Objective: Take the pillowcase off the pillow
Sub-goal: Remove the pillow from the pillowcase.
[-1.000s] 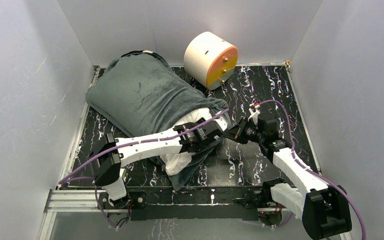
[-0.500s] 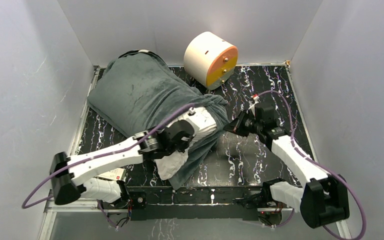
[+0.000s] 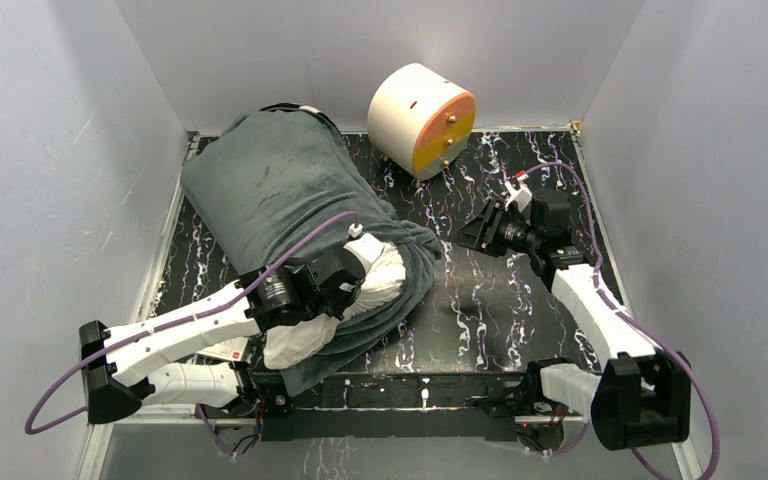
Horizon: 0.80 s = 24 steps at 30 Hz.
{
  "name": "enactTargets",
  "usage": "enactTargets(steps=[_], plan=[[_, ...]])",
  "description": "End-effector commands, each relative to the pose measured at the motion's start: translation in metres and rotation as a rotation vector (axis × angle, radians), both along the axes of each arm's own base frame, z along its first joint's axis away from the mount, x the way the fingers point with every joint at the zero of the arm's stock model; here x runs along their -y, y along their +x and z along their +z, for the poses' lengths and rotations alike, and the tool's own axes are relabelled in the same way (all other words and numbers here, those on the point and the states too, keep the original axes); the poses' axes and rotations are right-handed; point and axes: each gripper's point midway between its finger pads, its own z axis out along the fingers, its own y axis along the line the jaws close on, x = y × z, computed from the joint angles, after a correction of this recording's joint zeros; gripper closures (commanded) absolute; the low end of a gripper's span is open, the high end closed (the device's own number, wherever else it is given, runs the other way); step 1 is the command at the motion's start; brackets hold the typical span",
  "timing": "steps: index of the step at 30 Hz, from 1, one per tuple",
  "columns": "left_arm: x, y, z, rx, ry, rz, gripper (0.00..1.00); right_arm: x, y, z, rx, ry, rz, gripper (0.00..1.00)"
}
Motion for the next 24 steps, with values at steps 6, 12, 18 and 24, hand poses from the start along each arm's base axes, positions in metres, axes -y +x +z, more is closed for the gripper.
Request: enactTargets(steps=[6, 12, 18, 24], plan=[[-0.002, 0.002, 0.012, 0.018, -0.031, 0.008, 1.0, -0.012, 0.003, 0.028, 0.177, 0.011, 0.156, 0.33], [0.004, 0.0, 0.014, 0.009, -0.053, -0.002, 1.0, -0.045, -0.003, 0.014, 0.172, 0.032, 0.374, 0.24], [0.008, 0.001, 0.017, 0.007, -0.063, -0.009, 1.0, -0.06, 0.028, -0.023, 0.11, -0.125, 0.322, 0.42], [-0.019, -0.002, 0.018, 0.014, -0.042, 0.101, 1.0, 0.009, 0.104, -0.042, 0.016, -0.328, -0.155, 1.0]])
